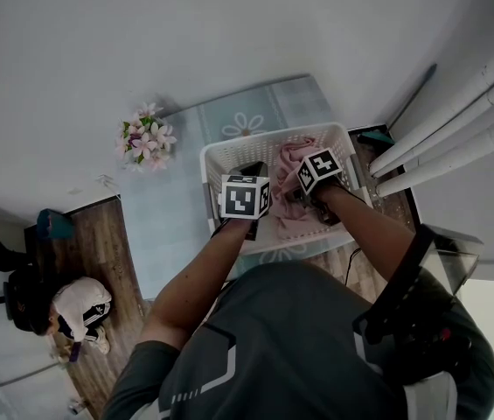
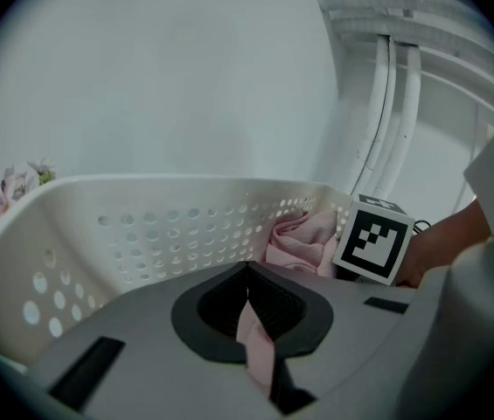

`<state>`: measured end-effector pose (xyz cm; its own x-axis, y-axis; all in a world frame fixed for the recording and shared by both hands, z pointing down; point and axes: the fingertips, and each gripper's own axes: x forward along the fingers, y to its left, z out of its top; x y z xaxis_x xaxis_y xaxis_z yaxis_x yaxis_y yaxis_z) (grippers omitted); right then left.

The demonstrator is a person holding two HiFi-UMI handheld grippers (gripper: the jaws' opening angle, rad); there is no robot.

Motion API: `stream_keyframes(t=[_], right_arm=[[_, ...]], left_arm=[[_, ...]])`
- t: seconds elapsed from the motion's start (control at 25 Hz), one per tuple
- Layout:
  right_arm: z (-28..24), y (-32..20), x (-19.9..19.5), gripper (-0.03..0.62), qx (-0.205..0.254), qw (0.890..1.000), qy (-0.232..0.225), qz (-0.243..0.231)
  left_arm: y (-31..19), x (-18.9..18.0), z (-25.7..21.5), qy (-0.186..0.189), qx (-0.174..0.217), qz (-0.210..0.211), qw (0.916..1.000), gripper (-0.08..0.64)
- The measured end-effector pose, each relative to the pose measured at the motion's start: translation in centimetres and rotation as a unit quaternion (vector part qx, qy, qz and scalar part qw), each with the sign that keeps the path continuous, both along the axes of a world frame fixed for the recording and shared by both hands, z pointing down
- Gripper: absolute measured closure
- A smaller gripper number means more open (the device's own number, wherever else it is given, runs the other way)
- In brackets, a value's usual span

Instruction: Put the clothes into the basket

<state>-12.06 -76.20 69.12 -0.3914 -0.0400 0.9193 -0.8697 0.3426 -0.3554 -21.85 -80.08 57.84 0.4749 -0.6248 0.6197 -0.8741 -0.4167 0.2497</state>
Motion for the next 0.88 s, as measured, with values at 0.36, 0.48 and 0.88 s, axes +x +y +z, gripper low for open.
stream_keyframes(t=[0.36, 0.48, 0.88], right_arm=[[1.3, 0.1, 0.1, 0.204, -0.014, 1.0, 0.002, 0.006], [1.4, 0.0, 0.1, 0.204, -0.015, 1.0, 0.003, 0.006], [0.8, 0.1, -0.1, 0.192, -0.017, 1.0, 0.0, 0.02]], left_arm=[[0.1, -0.3, 1.8, 0.001, -0.027, -0.003, 0.9996, 0.551], [0.0, -0.5, 2.3, 0.014, -0.041, -0.015, 0.999, 0.551], [-0.1, 0.0, 1.6, 0.0, -0.012, 0.004, 0.9999, 0.551]])
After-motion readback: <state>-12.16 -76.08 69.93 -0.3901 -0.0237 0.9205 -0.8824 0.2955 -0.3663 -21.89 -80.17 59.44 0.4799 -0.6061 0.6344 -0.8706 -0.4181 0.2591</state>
